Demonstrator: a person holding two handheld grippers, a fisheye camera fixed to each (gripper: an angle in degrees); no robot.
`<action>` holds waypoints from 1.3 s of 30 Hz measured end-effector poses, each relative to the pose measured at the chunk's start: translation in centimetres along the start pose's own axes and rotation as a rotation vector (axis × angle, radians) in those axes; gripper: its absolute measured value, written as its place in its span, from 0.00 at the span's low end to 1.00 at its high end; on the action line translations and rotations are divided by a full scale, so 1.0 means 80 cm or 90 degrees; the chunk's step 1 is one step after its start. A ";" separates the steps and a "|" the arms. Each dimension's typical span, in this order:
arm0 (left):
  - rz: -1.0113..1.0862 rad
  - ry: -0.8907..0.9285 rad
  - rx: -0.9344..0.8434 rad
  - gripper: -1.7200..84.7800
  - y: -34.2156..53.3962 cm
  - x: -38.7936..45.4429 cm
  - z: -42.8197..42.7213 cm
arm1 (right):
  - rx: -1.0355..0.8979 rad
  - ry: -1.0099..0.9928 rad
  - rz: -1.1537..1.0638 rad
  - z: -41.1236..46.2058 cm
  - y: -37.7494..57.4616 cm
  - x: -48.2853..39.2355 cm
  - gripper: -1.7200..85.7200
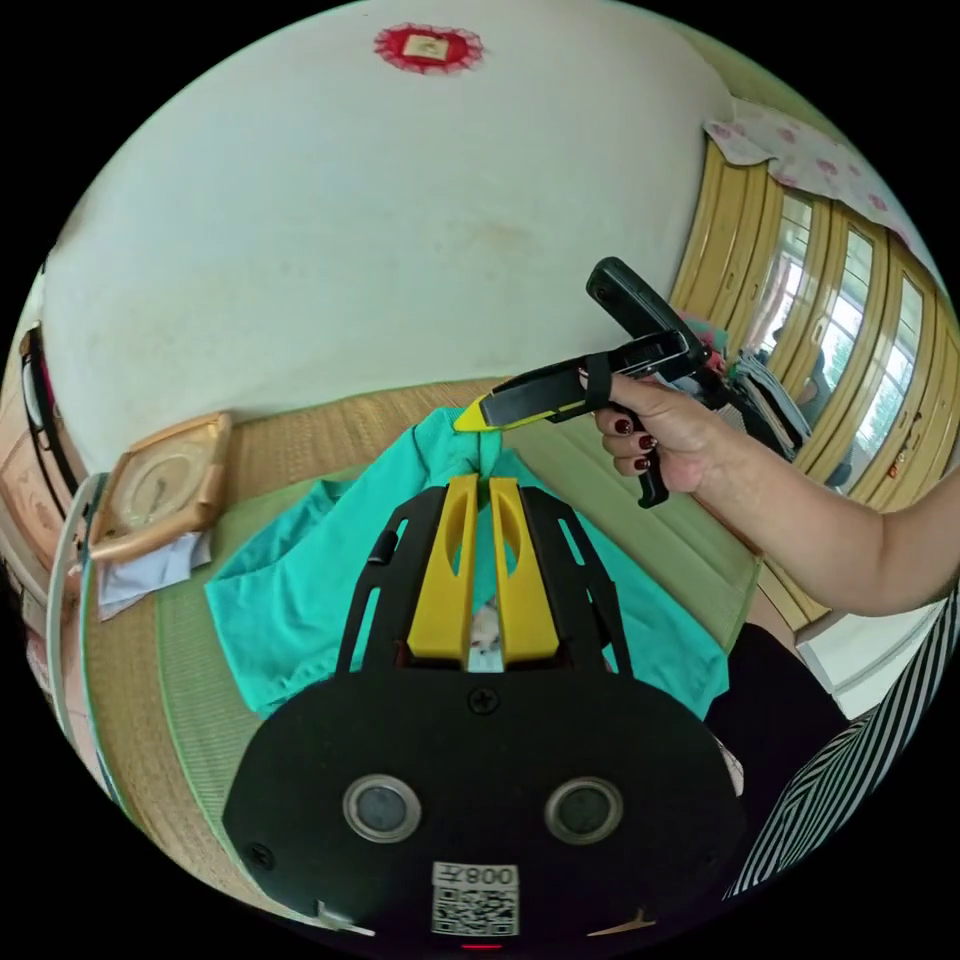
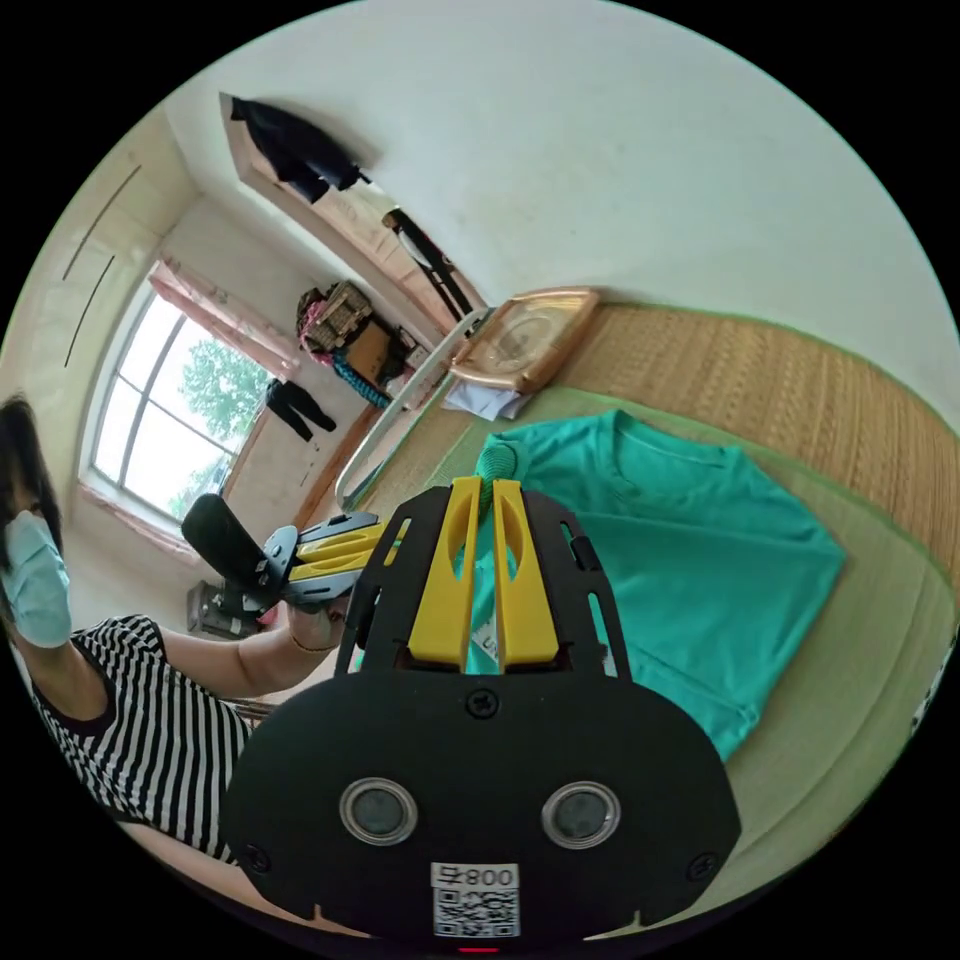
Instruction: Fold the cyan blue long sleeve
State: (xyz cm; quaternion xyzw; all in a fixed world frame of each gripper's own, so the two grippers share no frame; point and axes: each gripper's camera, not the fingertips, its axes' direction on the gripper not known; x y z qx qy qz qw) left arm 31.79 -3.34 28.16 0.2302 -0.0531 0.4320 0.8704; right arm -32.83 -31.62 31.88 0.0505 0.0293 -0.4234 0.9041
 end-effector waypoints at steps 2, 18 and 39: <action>0.017 0.020 -0.045 0.05 0.014 0.020 0.070 | -0.007 0.000 0.046 -0.013 0.034 0.051 0.04; 0.062 0.087 -0.199 0.05 0.100 0.041 0.354 | -0.040 0.021 0.141 -0.055 0.194 0.265 0.04; 0.014 0.135 -0.264 0.06 0.184 -0.027 0.540 | -0.025 0.059 0.196 -0.068 0.273 0.364 0.02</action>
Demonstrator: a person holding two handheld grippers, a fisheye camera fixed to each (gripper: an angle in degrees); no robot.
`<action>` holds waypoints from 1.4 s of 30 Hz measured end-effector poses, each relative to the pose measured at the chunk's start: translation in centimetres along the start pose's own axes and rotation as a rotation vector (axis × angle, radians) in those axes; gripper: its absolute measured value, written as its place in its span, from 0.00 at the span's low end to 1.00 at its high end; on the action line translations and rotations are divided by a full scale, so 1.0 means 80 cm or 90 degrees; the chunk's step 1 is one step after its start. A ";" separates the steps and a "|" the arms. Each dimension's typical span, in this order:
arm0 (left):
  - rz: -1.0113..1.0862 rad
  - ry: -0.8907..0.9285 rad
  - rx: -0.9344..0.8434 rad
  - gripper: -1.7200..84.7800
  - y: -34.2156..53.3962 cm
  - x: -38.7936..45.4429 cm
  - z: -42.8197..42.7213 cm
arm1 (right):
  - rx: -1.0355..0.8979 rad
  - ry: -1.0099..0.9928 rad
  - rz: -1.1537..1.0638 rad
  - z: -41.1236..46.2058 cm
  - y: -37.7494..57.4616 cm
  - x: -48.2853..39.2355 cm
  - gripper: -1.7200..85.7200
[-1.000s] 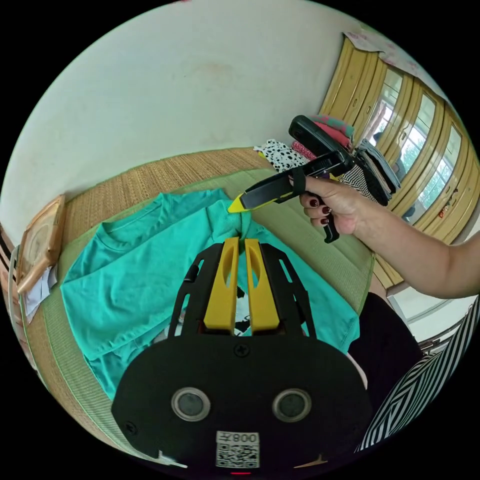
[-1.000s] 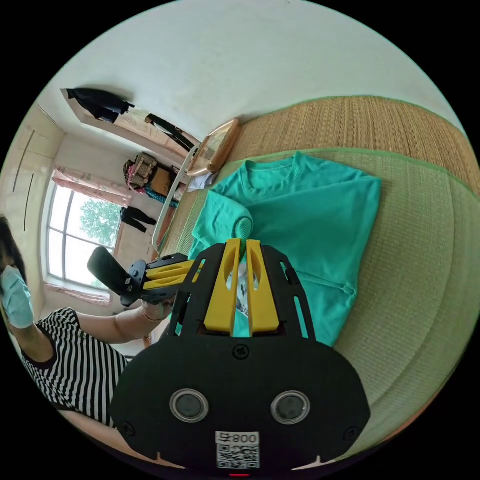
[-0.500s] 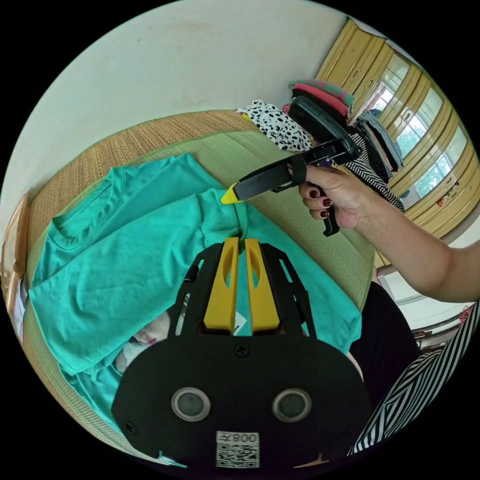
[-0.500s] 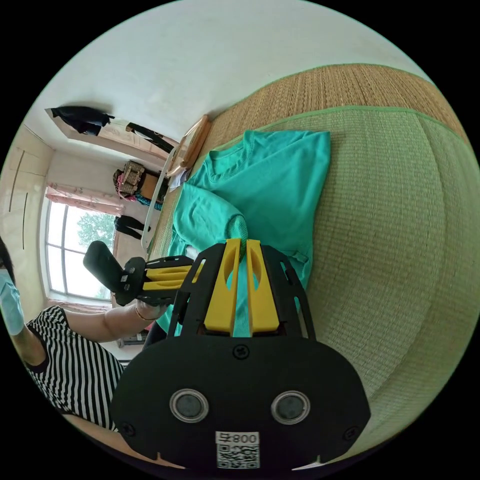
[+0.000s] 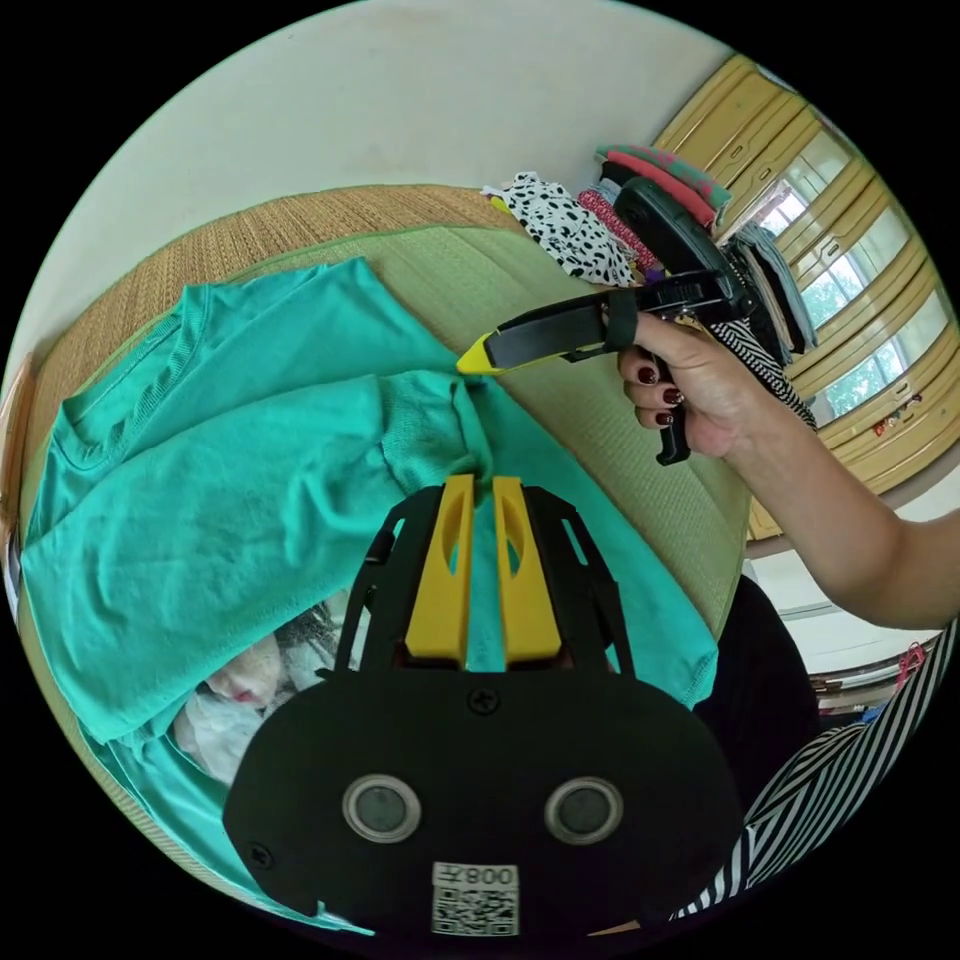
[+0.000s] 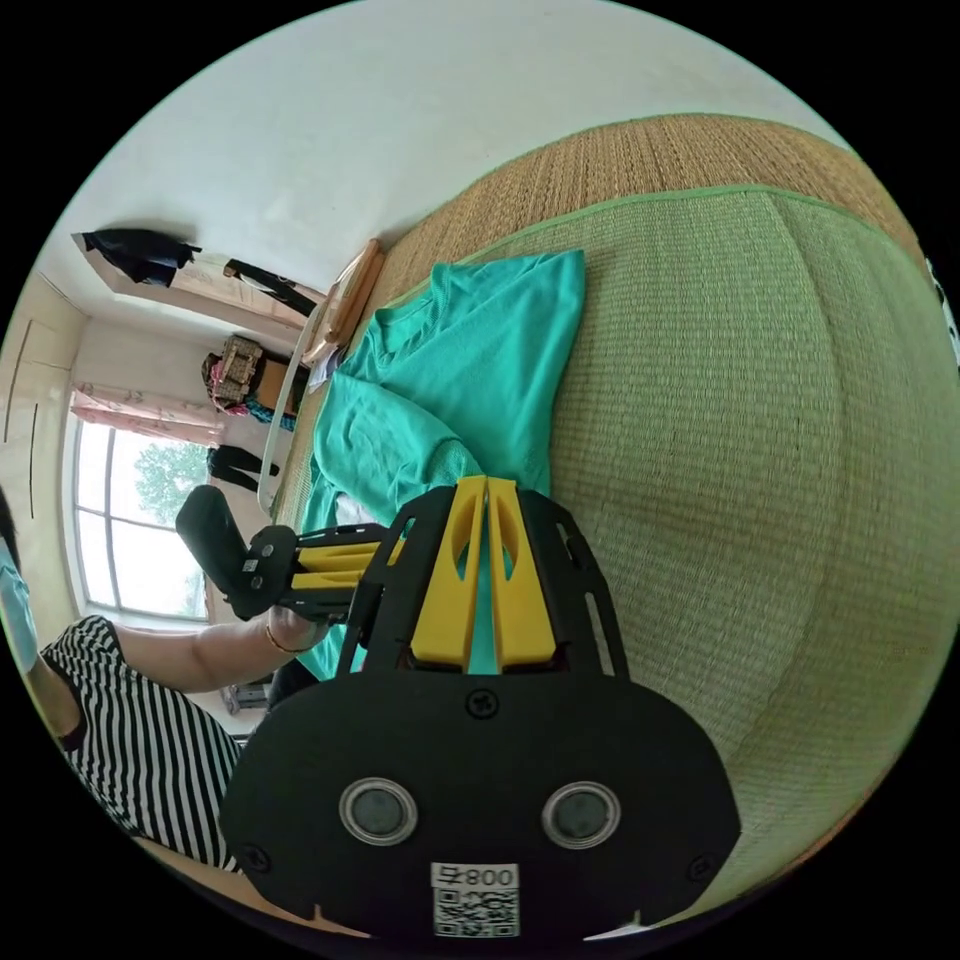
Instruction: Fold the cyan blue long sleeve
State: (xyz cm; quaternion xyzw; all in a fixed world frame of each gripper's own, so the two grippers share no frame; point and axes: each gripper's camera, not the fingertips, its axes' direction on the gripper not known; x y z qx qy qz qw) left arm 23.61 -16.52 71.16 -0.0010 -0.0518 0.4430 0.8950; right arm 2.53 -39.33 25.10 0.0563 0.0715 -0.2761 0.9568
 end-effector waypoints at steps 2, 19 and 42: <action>0.004 0.025 0.014 0.06 0.008 -0.007 -0.003 | 0.010 0.002 -0.008 -0.001 0.004 -0.005 0.03; -0.004 -0.058 0.001 0.04 0.017 -0.064 -0.022 | -0.050 0.194 -0.134 0.062 -0.004 -0.095 0.03; 0.030 0.002 0.043 0.03 0.054 -0.101 -0.200 | -0.039 0.181 -0.114 0.086 0.000 -0.152 0.02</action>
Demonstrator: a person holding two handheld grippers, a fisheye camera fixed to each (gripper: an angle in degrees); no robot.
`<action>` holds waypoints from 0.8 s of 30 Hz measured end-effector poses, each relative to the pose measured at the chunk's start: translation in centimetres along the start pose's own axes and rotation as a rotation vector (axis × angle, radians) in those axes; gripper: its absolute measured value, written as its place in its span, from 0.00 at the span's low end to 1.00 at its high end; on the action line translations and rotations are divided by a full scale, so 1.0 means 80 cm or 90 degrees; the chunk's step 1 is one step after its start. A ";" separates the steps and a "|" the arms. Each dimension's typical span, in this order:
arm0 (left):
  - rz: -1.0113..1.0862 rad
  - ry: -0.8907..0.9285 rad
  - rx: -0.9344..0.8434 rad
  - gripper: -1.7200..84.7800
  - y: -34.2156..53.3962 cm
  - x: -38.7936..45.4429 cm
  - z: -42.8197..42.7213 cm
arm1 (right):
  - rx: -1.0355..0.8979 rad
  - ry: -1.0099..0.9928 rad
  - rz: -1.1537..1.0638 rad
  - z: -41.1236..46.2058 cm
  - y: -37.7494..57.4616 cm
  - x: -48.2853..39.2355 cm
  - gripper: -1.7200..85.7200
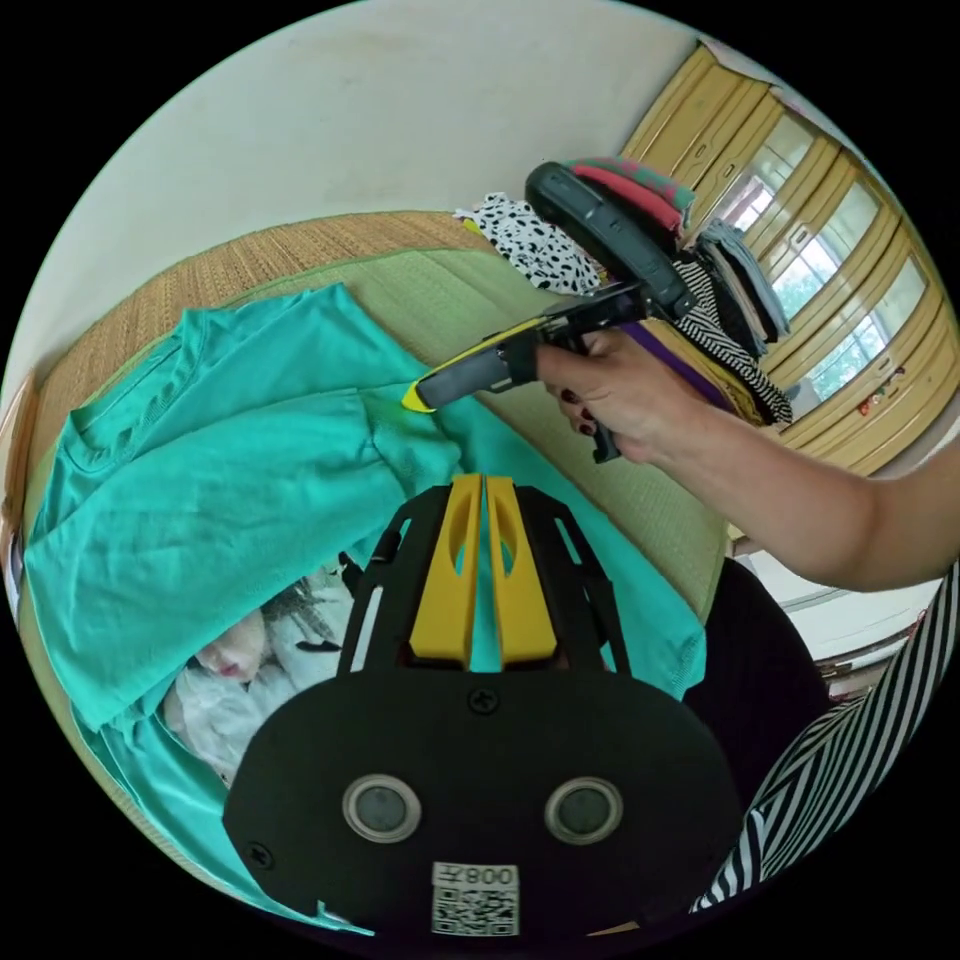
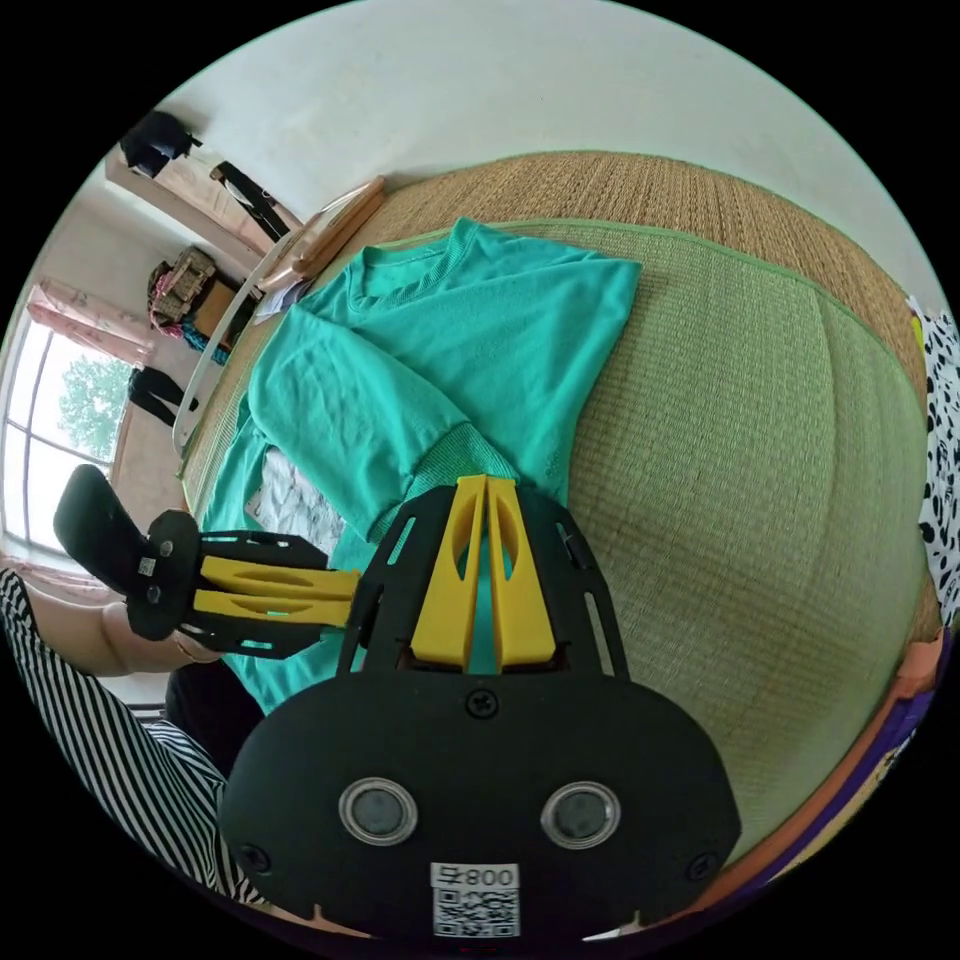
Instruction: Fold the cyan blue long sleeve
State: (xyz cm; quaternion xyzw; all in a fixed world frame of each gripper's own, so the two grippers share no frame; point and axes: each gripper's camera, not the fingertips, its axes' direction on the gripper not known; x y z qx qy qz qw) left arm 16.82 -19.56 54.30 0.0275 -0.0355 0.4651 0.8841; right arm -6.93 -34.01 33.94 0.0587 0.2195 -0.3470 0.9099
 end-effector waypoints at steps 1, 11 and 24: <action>-0.015 -0.010 0.011 0.03 0.009 -0.008 -0.026 | -0.006 0.013 -0.003 0.000 -0.003 -0.009 0.02; -0.371 -0.248 0.086 0.02 0.148 -0.237 -0.280 | 0.080 0.052 0.000 -0.034 -0.021 -0.094 0.02; -0.437 -0.174 0.130 0.02 0.213 -0.307 -0.422 | 0.043 -0.071 -0.248 0.095 -0.247 -0.383 0.02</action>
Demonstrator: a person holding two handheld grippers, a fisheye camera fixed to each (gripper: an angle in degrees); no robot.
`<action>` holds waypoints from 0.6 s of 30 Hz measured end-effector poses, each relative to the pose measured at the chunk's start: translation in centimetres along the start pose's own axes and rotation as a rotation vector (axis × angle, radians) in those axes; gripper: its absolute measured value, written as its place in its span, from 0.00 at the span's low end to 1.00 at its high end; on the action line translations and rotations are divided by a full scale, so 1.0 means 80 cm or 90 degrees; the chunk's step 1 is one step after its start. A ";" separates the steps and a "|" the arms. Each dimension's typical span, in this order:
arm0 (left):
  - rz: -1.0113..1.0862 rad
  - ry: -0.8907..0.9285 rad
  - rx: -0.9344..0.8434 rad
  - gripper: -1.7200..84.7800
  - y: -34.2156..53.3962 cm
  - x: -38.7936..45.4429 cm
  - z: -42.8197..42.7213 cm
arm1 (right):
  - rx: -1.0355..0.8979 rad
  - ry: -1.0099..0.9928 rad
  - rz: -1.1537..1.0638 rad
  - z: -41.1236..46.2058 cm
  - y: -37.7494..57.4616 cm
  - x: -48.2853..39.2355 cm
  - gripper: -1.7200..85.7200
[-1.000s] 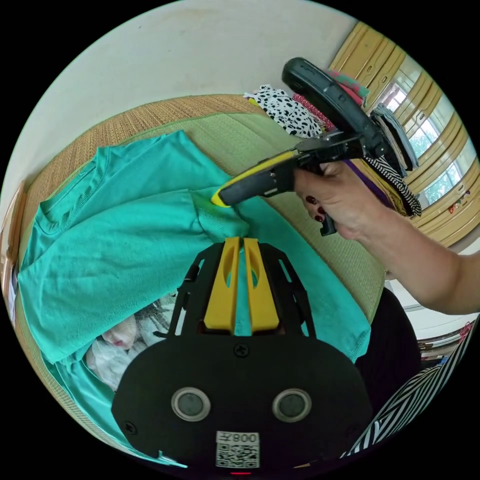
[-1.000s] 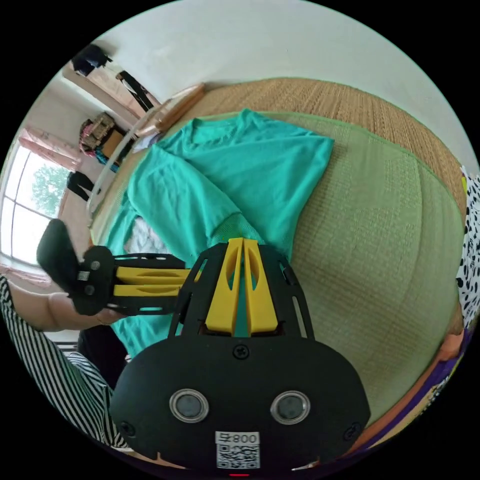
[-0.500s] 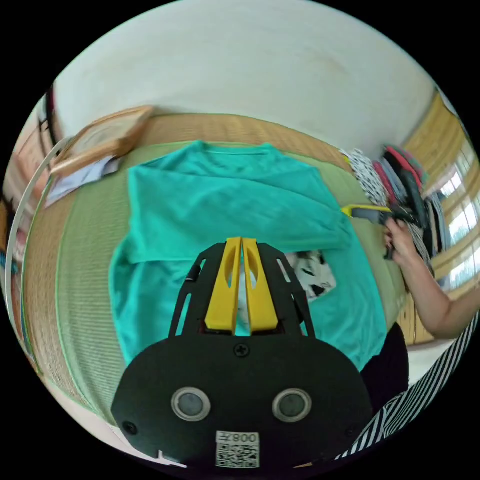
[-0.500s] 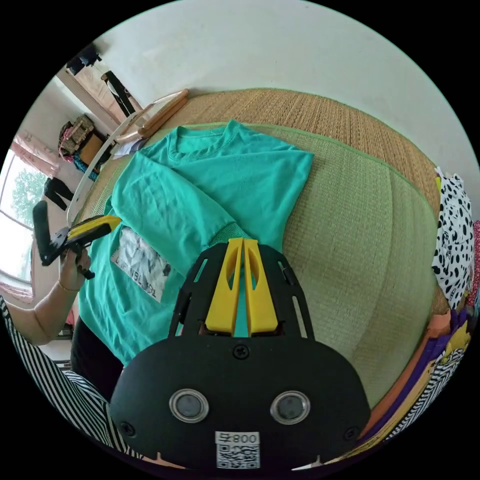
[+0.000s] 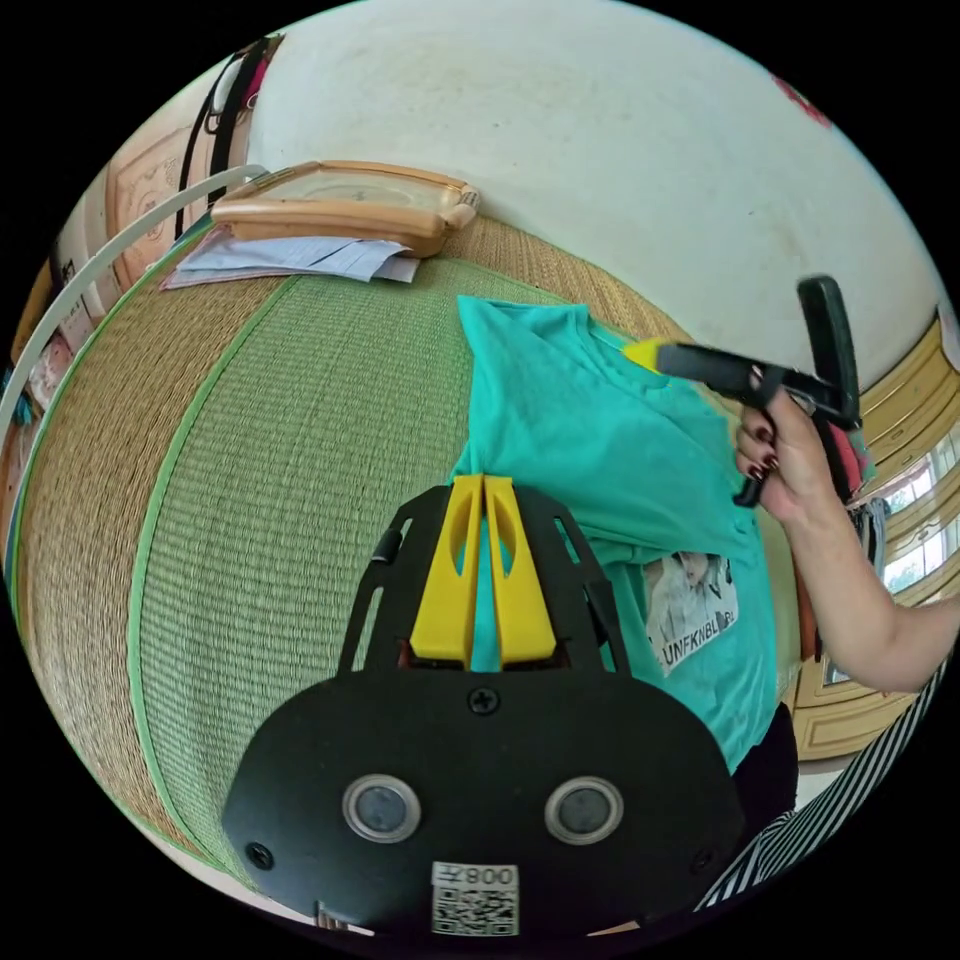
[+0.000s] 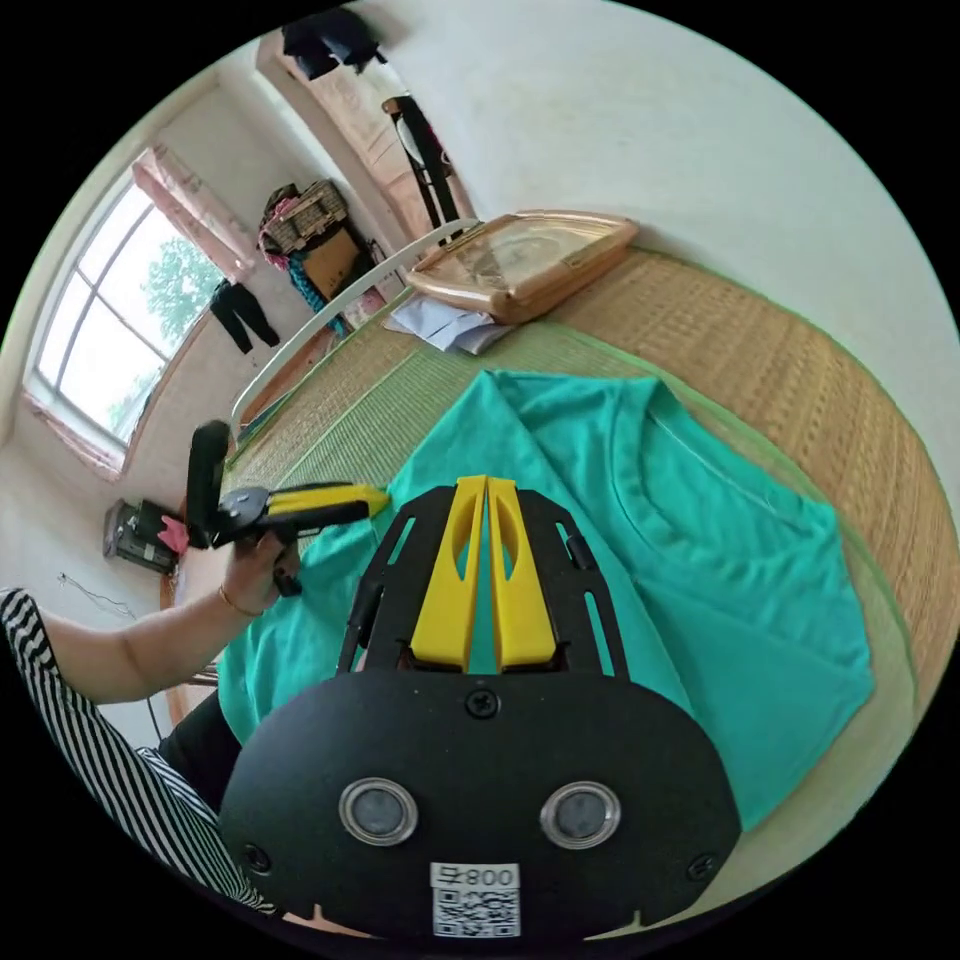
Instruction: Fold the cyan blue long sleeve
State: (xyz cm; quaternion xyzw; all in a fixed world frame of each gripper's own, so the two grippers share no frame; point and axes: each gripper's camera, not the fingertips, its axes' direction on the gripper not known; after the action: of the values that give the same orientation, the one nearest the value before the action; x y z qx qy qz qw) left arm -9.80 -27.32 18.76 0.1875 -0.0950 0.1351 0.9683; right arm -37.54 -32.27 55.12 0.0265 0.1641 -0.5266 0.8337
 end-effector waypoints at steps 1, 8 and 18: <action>0.000 0.005 0.002 0.02 -0.001 -0.004 -0.013 | -0.007 0.005 -0.006 0.018 -0.026 -0.009 0.02; -0.027 0.065 0.001 0.02 -0.011 -0.028 -0.083 | -0.108 0.062 -0.042 0.118 -0.109 -0.047 0.02; -0.037 0.088 -0.004 0.02 -0.019 -0.033 -0.170 | -0.104 0.047 -0.025 0.120 -0.116 -0.052 0.02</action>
State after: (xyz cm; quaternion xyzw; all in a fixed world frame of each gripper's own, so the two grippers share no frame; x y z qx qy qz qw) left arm -10.01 -23.96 5.23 0.1770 -0.0231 0.1192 0.9767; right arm -45.02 -34.82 66.64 -0.0252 0.2375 -0.5265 0.8159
